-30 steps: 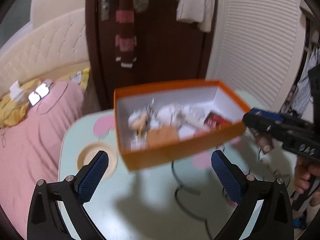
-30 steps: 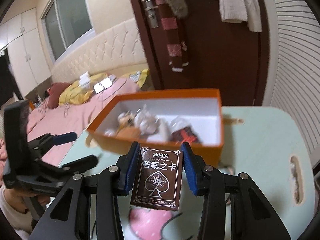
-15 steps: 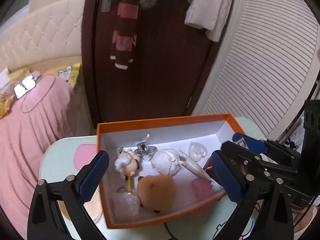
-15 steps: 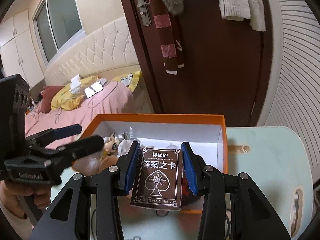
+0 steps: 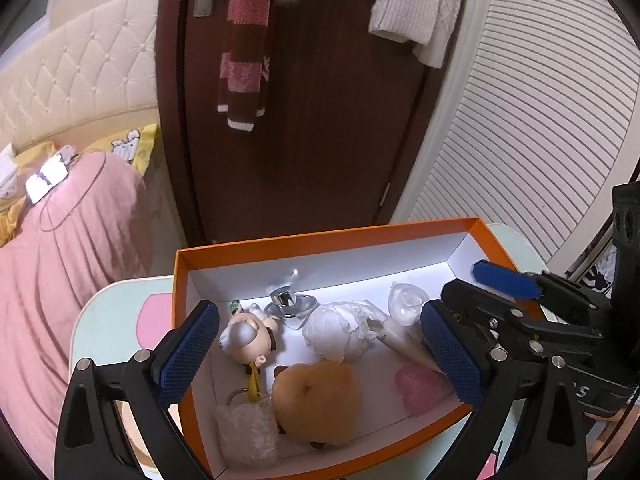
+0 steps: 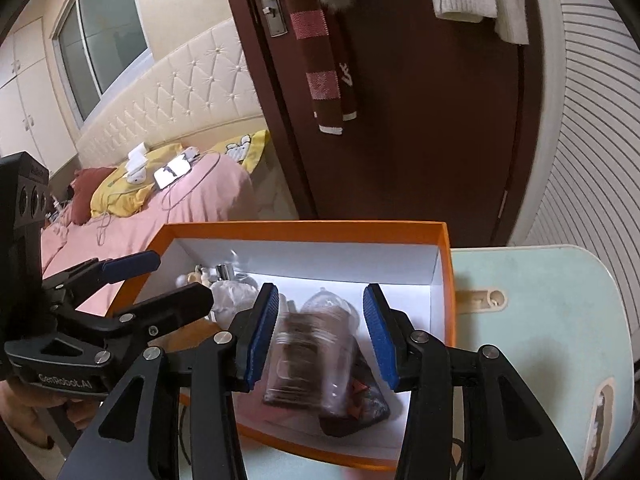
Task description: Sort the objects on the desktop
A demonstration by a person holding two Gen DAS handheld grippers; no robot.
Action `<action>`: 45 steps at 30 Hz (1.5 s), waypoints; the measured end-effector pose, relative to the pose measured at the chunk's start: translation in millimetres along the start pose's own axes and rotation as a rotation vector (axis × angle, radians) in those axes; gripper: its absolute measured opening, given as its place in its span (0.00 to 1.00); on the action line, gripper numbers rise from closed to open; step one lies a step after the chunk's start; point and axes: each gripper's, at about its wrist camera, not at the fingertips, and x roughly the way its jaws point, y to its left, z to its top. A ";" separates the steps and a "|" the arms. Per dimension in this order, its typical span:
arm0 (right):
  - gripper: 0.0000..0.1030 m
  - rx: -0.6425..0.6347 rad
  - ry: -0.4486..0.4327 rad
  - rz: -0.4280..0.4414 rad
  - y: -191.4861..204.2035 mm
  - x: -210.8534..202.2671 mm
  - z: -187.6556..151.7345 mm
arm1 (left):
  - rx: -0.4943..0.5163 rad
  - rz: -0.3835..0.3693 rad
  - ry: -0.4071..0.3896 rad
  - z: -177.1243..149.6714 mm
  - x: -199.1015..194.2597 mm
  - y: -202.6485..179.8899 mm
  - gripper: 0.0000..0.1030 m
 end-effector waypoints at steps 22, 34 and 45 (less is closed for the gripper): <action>0.63 0.041 -0.025 -0.047 2.9 -28.3 -4.9 | -0.005 -0.008 -0.037 -5.9 -30.4 -12.8 0.98; 0.63 0.015 -0.058 -0.070 12.8 -54.4 -17.3 | -0.013 -0.031 -0.052 -25.2 -60.9 -19.9 0.98; 0.63 0.019 -0.041 -0.123 33.0 -69.7 -69.0 | -0.020 0.046 -0.028 -80.8 -71.8 -15.1 0.98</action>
